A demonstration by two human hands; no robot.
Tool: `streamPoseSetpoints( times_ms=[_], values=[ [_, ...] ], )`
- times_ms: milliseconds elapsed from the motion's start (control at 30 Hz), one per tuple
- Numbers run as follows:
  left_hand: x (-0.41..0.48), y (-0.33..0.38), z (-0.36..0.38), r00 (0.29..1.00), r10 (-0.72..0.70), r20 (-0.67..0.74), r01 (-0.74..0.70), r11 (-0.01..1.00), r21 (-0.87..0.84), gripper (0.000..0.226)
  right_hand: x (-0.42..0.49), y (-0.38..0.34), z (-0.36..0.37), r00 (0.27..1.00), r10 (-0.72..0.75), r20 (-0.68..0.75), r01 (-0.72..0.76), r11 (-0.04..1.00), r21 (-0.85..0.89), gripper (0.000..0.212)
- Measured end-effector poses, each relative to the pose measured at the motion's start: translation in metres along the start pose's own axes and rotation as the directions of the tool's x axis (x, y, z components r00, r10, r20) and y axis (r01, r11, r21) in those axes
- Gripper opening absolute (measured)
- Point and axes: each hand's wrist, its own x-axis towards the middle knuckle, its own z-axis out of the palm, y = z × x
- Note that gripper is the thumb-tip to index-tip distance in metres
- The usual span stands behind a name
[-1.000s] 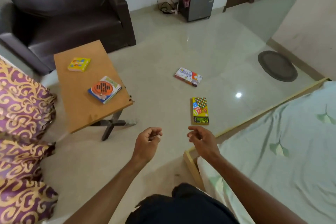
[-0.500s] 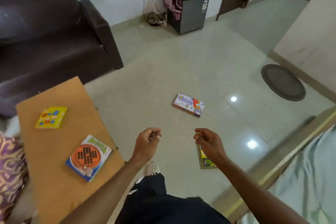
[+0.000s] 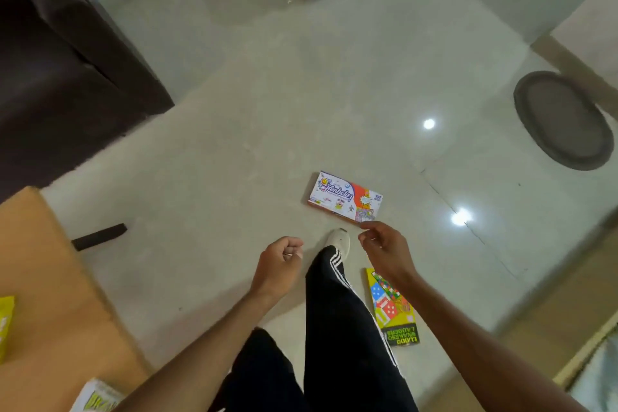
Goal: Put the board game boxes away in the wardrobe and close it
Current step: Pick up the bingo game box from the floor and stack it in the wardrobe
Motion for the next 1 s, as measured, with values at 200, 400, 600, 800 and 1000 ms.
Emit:
streamPoseSetpoints(
  times_ms=[200, 400, 600, 800, 1000],
  values=[
    [0.222, -0.035, 0.091, 0.980, -0.197, -0.002, 0.197, 0.980, 0.007, 0.023, 0.239, 0.094, 0.059, 0.995, 0.061, 0.083, -0.040, 0.971, -0.237, 0.027],
    [0.416, -0.132, 0.203, 0.926, -0.376, 0.044, 0.374, 0.927, 0.042, 0.036, 0.433, 0.237, 0.136, 0.984, 0.128, 0.127, -0.054, 0.880, -0.472, 0.049],
    [0.521, -0.202, 0.296, 0.820, -0.557, 0.132, 0.571, 0.775, -0.273, 0.032, 0.536, 0.331, 0.182, 0.989, 0.105, 0.106, -0.010, 0.756, -0.654, 0.072],
    [0.530, -0.203, 0.313, 0.837, -0.506, 0.210, 0.544, 0.722, -0.427, 0.056, 0.563, 0.353, 0.176, 0.981, 0.089, 0.173, 0.039, 0.780, -0.624, 0.051],
    [0.526, -0.128, 0.270, 0.938, -0.319, 0.133, 0.346, 0.852, -0.394, 0.063, 0.520, 0.307, 0.128, 0.991, 0.131, 0.011, -0.121, 0.943, -0.308, 0.041]
  ],
)
